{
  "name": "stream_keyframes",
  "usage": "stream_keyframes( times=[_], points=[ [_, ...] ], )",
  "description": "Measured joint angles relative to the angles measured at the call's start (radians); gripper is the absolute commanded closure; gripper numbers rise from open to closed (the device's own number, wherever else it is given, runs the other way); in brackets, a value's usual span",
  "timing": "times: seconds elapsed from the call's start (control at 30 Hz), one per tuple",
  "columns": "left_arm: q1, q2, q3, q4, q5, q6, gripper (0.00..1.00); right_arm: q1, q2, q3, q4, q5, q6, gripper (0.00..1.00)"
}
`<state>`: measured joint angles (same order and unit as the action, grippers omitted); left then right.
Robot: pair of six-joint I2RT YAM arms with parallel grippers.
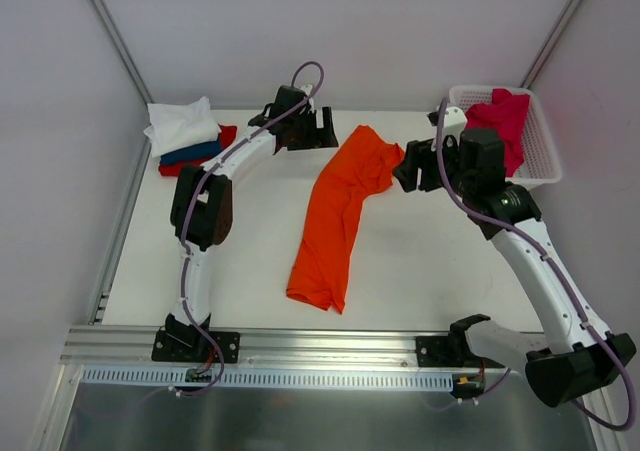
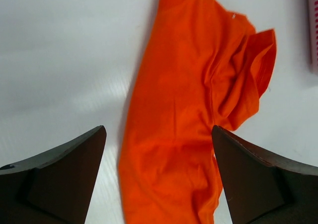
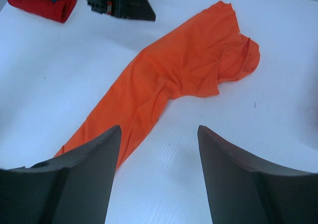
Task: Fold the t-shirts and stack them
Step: Rotate the tshirt 90 degrees
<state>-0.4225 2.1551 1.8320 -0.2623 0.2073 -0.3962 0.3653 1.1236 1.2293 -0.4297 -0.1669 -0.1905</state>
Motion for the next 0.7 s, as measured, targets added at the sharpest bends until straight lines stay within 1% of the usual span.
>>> stream_keyframes(
  times=[0.2,0.27,0.4,0.5,0.7],
  points=[
    [0.033,0.159,0.229,0.024,0.075,-0.004,0.13,0.014,-0.079,-0.064,0.0,0.003,0.026,0.33],
    [0.046,0.221,0.312,0.031,0.102,-0.016,0.13,0.024,-0.096,-0.073,0.002,0.003,0.034,0.33],
    [0.066,0.339,0.429,0.043,0.137,-0.07,0.14,0.035,-0.142,-0.095,0.018,-0.006,0.052,0.33],
    [0.077,0.405,0.477,0.041,0.156,-0.118,0.14,0.039,-0.17,-0.103,0.037,-0.018,0.067,0.33],
    [0.087,0.465,0.488,0.032,0.162,-0.195,0.14,0.045,-0.198,-0.123,0.08,-0.047,0.101,0.33]
  ],
)
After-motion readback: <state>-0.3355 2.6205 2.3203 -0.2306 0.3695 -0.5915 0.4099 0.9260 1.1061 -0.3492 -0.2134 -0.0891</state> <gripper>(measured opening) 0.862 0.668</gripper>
